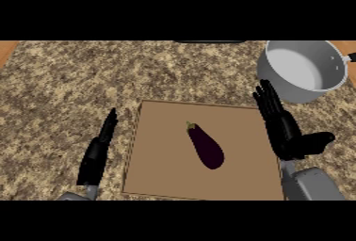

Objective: Pick the eggplant from the tray and place it in the pot

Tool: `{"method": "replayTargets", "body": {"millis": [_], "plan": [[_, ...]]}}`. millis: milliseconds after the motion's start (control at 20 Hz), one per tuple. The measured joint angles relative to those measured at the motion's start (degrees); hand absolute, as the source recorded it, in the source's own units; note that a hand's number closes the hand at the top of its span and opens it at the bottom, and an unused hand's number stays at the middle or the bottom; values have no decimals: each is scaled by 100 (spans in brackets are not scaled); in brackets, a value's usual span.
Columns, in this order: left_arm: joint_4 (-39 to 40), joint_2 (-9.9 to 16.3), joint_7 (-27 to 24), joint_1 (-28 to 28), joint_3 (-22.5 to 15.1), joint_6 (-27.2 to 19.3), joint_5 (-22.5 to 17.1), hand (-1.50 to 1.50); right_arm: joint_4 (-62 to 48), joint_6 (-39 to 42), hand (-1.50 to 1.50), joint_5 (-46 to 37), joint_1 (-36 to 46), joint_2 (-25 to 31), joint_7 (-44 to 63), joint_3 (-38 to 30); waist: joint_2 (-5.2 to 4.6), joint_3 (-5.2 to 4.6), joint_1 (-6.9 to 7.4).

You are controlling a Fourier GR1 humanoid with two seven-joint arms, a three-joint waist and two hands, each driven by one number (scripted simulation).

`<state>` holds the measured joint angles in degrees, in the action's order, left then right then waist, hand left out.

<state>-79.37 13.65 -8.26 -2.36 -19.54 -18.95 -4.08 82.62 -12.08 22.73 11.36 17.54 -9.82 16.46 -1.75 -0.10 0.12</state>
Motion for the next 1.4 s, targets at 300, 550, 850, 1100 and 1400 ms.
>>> {"method": "replayTargets", "body": {"millis": [300,550,850,1100,1400], "plan": [[-51,745,399,30,612,30,-29,0,-142,-399,150,-653,97,668,1546,349,158,-7,81],[-34,1089,688,108,881,128,-150,0,-129,-1024,-150,-2587,339,1879,1398,794,244,-41,77],[-326,1441,1175,154,1244,319,-327,0,1305,-1407,-150,-3907,86,2080,2343,1367,226,-8,-29],[-481,1528,1217,298,1327,473,-347,0,2101,-420,-150,-4248,570,2214,3866,1670,209,-6,23],[-538,1469,1320,206,1305,544,-301,0,2091,1094,-150,-3976,1829,1753,5456,1922,183,-5,100]]}}
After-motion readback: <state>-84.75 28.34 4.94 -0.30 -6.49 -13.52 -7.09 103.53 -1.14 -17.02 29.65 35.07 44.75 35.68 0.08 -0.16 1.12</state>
